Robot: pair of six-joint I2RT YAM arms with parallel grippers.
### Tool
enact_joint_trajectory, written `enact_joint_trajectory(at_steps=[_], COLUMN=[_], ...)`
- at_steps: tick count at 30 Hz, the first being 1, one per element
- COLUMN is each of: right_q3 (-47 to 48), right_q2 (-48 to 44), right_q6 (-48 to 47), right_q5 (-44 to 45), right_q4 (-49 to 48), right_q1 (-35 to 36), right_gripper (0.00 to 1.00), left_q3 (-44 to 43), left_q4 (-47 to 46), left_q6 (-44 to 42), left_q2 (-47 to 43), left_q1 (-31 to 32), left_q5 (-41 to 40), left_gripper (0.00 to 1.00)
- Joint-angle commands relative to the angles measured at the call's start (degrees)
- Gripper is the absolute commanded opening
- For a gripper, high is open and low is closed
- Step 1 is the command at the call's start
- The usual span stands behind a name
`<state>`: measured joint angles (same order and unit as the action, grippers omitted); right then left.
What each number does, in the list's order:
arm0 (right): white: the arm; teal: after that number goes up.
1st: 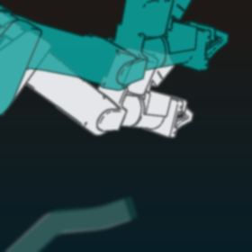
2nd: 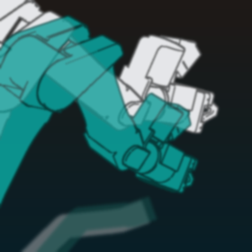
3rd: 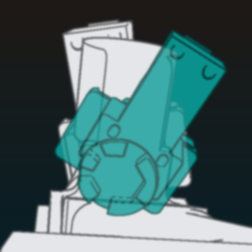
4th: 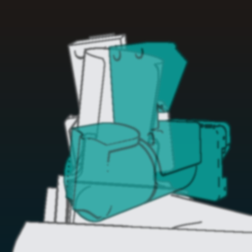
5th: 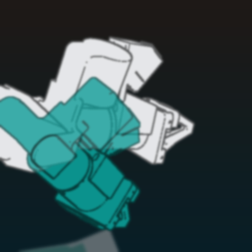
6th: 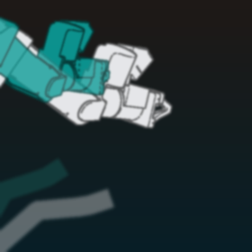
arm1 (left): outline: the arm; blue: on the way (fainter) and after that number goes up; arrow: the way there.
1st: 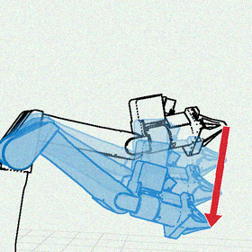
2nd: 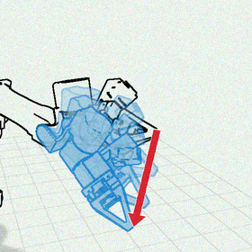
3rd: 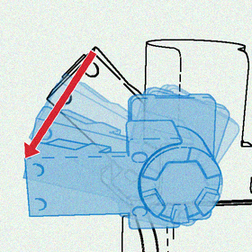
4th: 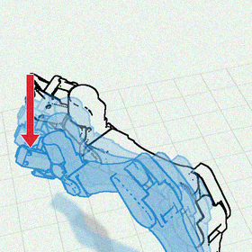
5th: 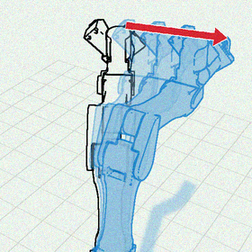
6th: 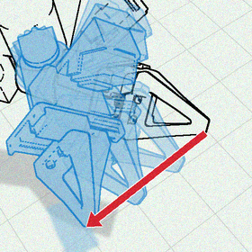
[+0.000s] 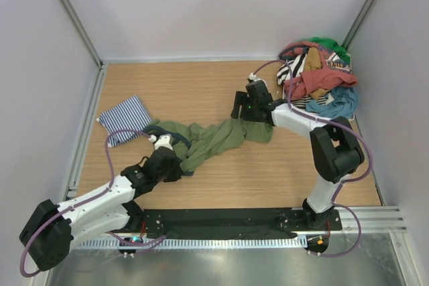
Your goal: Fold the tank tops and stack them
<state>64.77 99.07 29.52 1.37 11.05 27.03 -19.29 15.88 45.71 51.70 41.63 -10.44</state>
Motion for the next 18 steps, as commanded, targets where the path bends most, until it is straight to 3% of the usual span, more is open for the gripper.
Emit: enact_joint_trajectory(at_steps=[1, 4, 5, 8, 10, 15, 18], right_q3=[3.4, 1.6, 0.0, -6.4, -11.5, -34.2, -43.4], right_q2=[2.6, 2.4, 0.7, -4.0, -11.2, -33.3, -39.9], right_q6=[-1.1, -1.0, -1.1, -0.1, 1.8, 10.5, 16.3], right_q5=[1.1, 2.2, 2.5, 4.0, 5.2, 8.0, 9.4], right_q4=[2.4, 2.0, 1.9, 0.9, -1.0, -5.9, -6.0], right_q1=[1.4, 1.4, 1.3, 1.3, 1.4, 5.5, 10.0], right_gripper=[0.72, 0.5, 0.32, 0.01, 0.01, 0.01, 0.02], left_q3=[-2.8, -3.9, -4.7, -6.5, -6.9, -6.4, -7.8], left_q4=[-1.4, -0.2, 0.3, 2.7, 4.2, 5.6, 6.9], left_q6=[-0.5, -1.0, -1.6, -2.4, -2.7, -2.3, -2.6], left_q2=[0.4, 0.4, 0.2, -0.3, -1.2, -2.7, -2.4], left_q1=[1.6, 2.1, 2.2, 2.4, 2.6, 2.5, 2.4], left_q5=[-2.7, -2.9, -3.1, -4.3, -4.9, -8.4, -11.4], left_gripper=[0.0, 0.0, 0.0, 0.0, 0.0, 0.0, 0.0])
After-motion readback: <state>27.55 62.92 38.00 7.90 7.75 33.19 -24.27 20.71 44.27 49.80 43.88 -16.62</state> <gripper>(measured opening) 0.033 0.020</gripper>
